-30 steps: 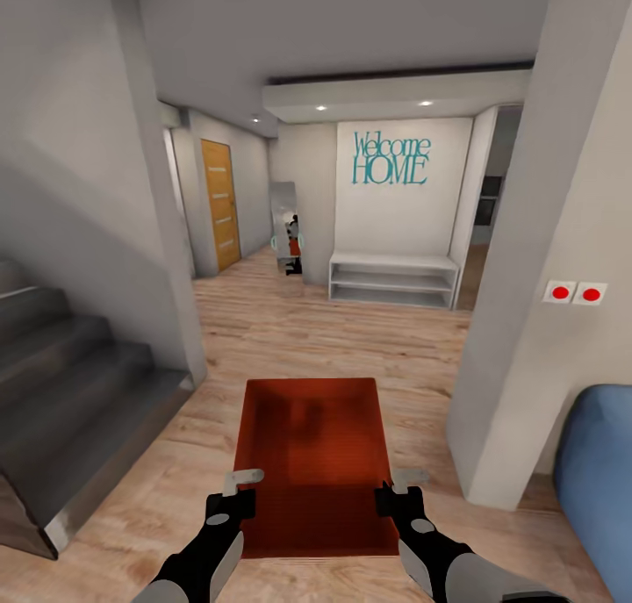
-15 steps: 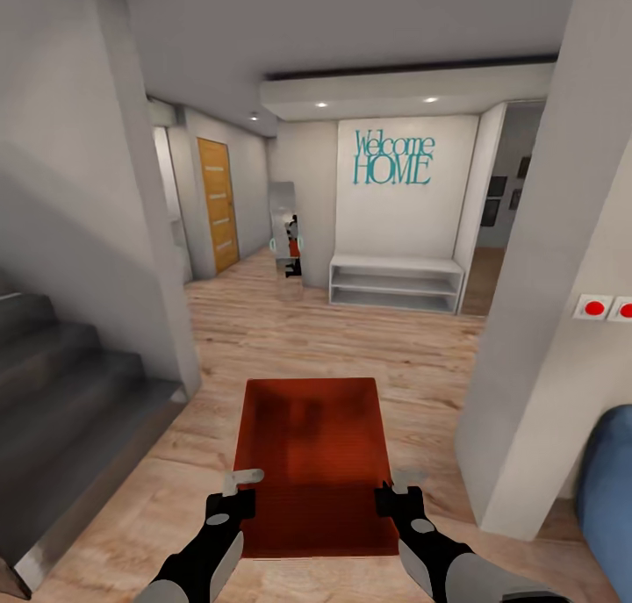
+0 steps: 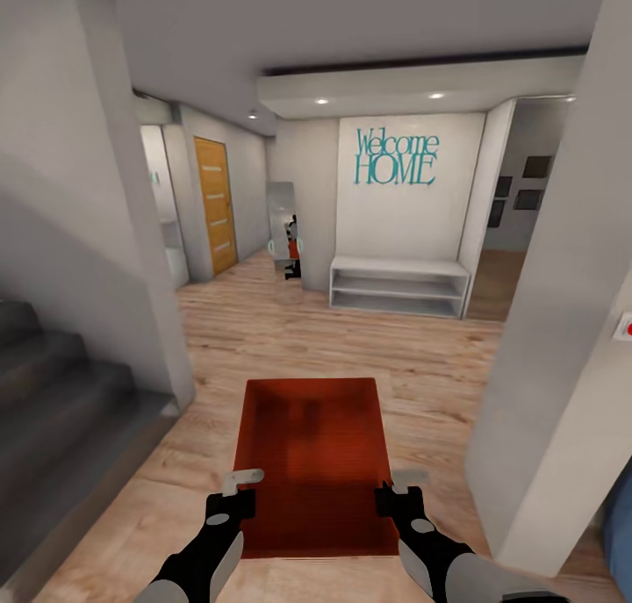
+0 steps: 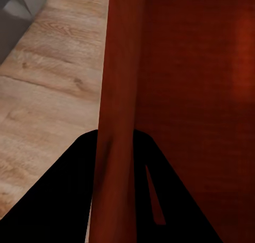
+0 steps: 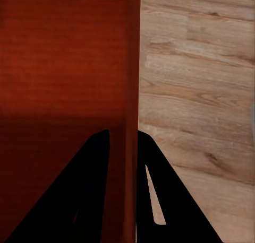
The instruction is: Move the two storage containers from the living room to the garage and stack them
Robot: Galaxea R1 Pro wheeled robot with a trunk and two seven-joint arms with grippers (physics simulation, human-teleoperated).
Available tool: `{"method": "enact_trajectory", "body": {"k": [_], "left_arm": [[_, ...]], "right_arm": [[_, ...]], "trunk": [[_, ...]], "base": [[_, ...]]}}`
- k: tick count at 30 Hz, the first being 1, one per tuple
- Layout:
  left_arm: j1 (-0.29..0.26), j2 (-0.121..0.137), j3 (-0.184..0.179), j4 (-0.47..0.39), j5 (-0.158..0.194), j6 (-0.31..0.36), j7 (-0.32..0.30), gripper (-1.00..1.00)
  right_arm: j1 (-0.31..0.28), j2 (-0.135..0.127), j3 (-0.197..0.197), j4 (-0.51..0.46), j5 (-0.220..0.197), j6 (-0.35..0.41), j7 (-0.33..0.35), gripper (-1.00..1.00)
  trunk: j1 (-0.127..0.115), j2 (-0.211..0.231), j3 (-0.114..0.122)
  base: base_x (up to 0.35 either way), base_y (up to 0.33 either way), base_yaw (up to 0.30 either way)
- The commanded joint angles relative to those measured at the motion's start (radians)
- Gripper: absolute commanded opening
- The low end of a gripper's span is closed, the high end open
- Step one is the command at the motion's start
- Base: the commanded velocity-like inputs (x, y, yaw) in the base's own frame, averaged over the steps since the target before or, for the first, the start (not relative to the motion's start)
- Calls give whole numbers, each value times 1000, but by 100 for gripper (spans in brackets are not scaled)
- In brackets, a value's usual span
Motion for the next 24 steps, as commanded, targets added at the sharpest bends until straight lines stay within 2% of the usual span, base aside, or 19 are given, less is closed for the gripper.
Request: {"method": "enact_trajectory", "body": {"k": [1, 24], "left_arm": [[-1, 2, 28, -44, -15, 2, 9, -100], [-1, 9, 29, -44, -15, 2, 9, -100]], "right_arm": [[0, -3, -17, 2, 0, -3, -8, -100], [0, -3, -17, 2, 0, -3, -8, -100]], "trunk": [[1, -1, -1], [1, -1, -1]], "base": [[321, 0, 0], [321, 0, 0]]}}
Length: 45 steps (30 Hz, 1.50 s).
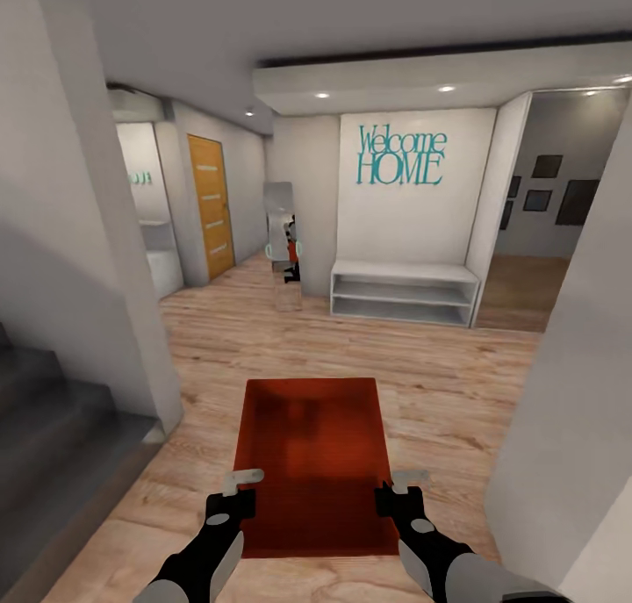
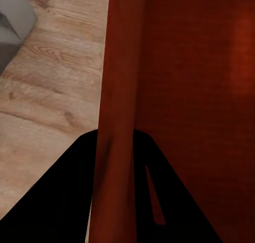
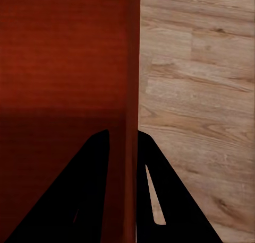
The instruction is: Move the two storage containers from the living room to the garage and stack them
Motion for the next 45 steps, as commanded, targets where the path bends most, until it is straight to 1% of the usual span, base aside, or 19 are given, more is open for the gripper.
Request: {"method": "enact_trajectory", "body": {"k": [1, 12, 27, 45], "left_arm": [[-1, 9, 28, -44, -15, 2, 9, -100], [-1, 9, 28, -44, -15, 2, 9, -100], [-1, 9, 28, -44, -15, 2, 9, -100], [-1, 9, 28, -45, -15, 2, 9, -100]], "right_arm": [[0, -3, -17, 2, 0, -2, -7, -100], [0, -3, -17, 2, -1, -2, -7, -100], [0, -3, -17, 2, -1, -2, -7, -100], [0, -2, -17, 2, -1, -2, -7, -100]], "trunk": [[1, -1, -1], [1, -1, -1], [1, -1, -1], [1, -1, -1]], "base": [[321, 0, 0], [321, 0, 17], [321, 0, 238], [321, 0, 12]]}}
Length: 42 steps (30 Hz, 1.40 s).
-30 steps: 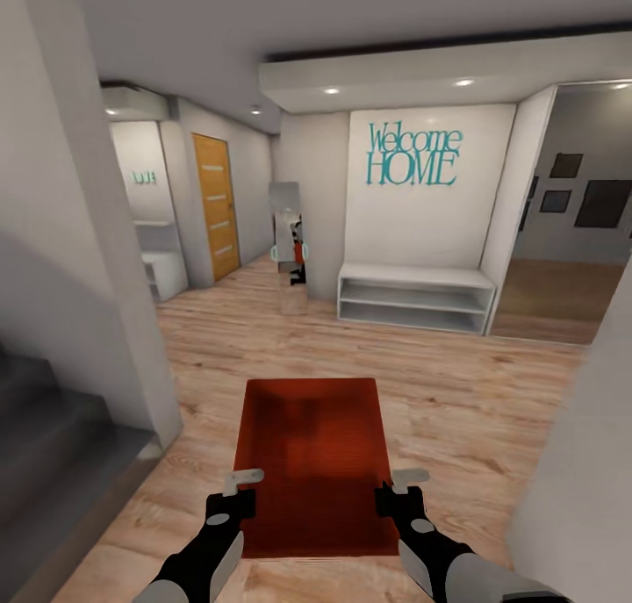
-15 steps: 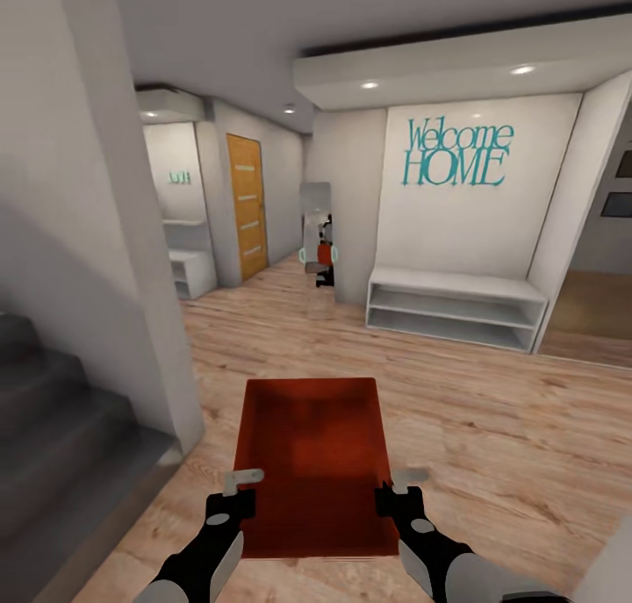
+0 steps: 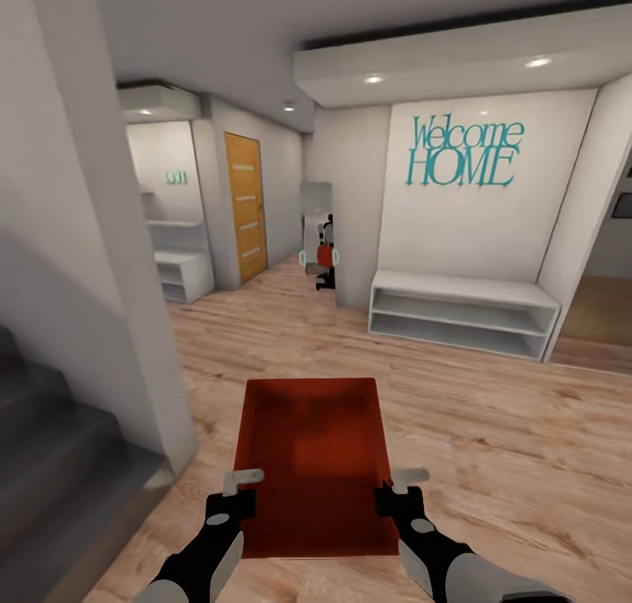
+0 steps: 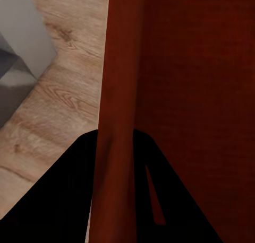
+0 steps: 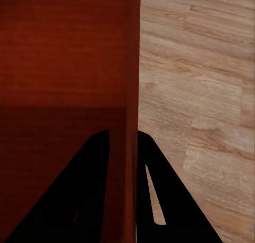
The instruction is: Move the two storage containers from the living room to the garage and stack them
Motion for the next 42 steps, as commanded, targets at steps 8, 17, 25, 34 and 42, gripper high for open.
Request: {"method": "enact_trajectory", "body": {"k": [8, 17, 25, 34, 42], "left_arm": [[0, 9, 28, -44, -15, 2, 9, -100], [-1, 9, 28, -44, -15, 2, 9, -100], [-1, 9, 28, -44, -15, 2, 9, -100], [-1, 9, 28, -44, -15, 2, 9, -100], [0, 9, 28, -44, -15, 2, 9, -100]], "right_arm": [[0, -1, -18, 2, -1, -3, -8, -100], [0, -1, -18, 2, -1, -3, -8, -100], [0, -1, -18, 2, -1, -3, -8, -100], [0, -2, -18, 2, -1, -3, -8, -100], [0, -2, -18, 2, -1, -3, -8, -100]], "trunk": [[1, -1, -1], [1, -1, -1], [1, -1, -1], [1, -1, -1], [1, -1, -1]], "base": [[321, 0, 0], [321, 0, 0], [321, 0, 0], [321, 0, 0], [321, 0, 0]]}}
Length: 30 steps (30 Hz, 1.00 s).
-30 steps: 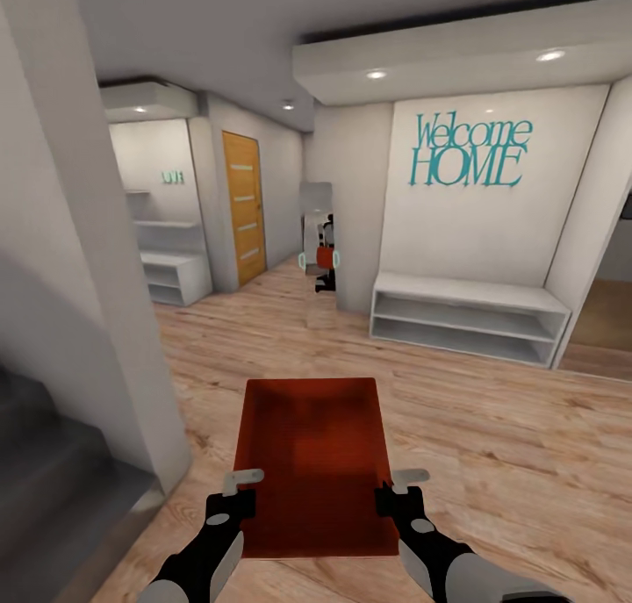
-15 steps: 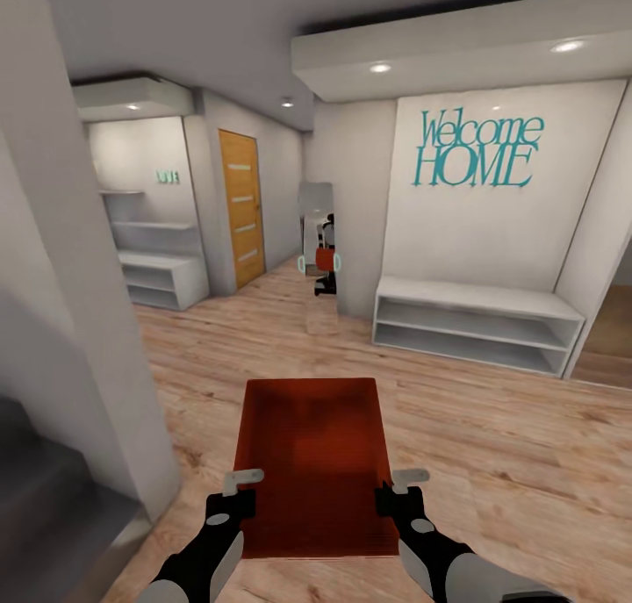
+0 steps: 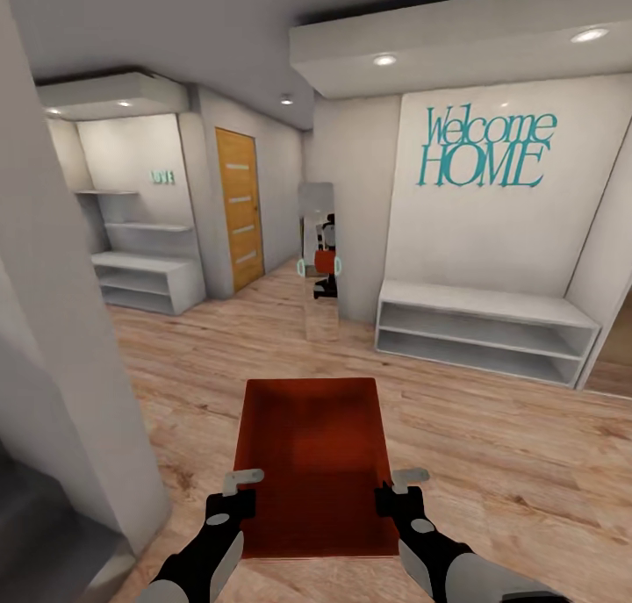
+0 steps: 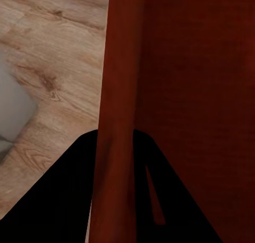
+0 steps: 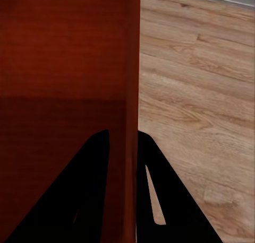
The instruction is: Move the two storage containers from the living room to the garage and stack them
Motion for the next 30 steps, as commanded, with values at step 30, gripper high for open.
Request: {"method": "enact_trajectory", "body": {"k": [30], "left_arm": [[-2, 9, 28, -43, -15, 2, 9, -100]], "right_arm": [[0, -3, -19, 2, 0, -2, -7, -100]], "trunk": [[1, -1, -1]], "base": [[321, 0, 24]]}}
